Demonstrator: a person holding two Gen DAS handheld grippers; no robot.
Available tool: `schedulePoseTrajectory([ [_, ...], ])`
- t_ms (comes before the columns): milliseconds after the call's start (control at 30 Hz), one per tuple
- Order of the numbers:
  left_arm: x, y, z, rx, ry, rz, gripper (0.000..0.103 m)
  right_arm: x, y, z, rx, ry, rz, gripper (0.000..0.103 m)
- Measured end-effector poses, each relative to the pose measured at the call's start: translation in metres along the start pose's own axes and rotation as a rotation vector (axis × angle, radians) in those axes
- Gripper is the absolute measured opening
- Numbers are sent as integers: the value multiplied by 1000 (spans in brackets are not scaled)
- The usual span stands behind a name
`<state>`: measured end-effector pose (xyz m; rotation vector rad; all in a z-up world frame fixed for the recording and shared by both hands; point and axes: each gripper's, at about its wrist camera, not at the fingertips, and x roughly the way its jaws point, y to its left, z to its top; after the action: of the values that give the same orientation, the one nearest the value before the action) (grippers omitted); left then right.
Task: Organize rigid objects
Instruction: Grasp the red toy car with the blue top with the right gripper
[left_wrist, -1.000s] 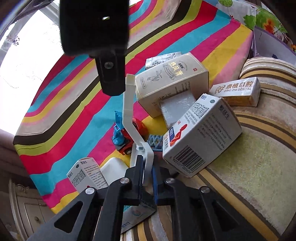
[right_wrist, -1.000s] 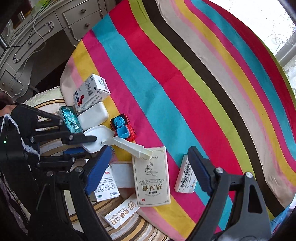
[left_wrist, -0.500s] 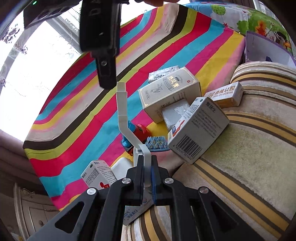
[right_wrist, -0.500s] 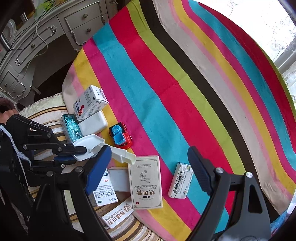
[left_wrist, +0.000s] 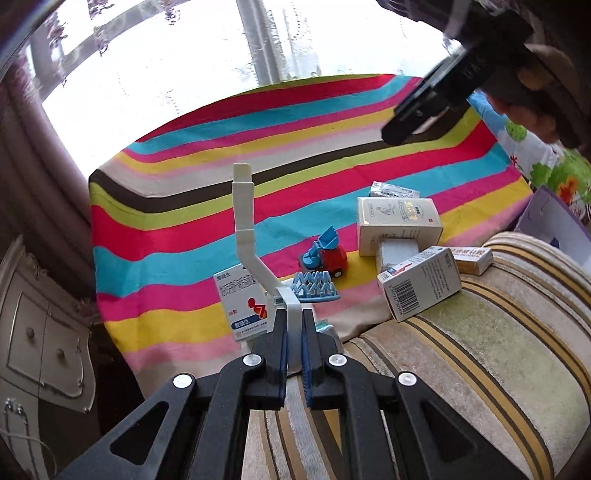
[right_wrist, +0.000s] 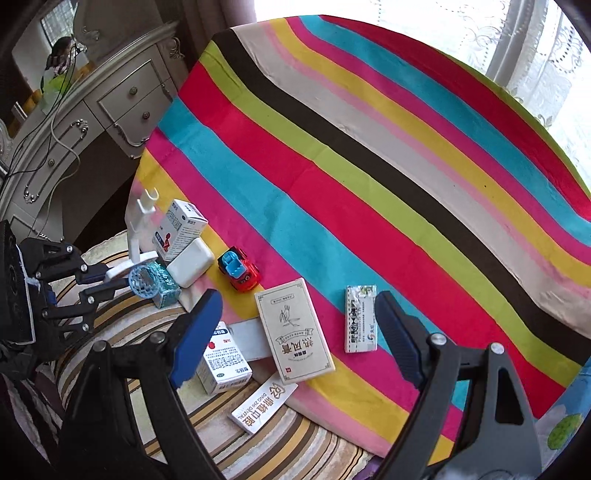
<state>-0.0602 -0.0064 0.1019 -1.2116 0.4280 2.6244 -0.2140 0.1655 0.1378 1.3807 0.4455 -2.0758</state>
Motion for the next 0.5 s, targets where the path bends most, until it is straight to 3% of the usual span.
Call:
schedulePoseTrajectory([
  [133, -6, 19, -7, -115, -18, 11, 7, 3, 11, -8, -5, -22, -37, 86],
  [233, -8, 30, -14, -185, -22, 11, 7, 20, 27, -12, -81, -7, -78, 84],
  [500, -6, 33, -18, -207, -17, 5, 7, 68, 67, -5, -337, 17, -12, 65],
])
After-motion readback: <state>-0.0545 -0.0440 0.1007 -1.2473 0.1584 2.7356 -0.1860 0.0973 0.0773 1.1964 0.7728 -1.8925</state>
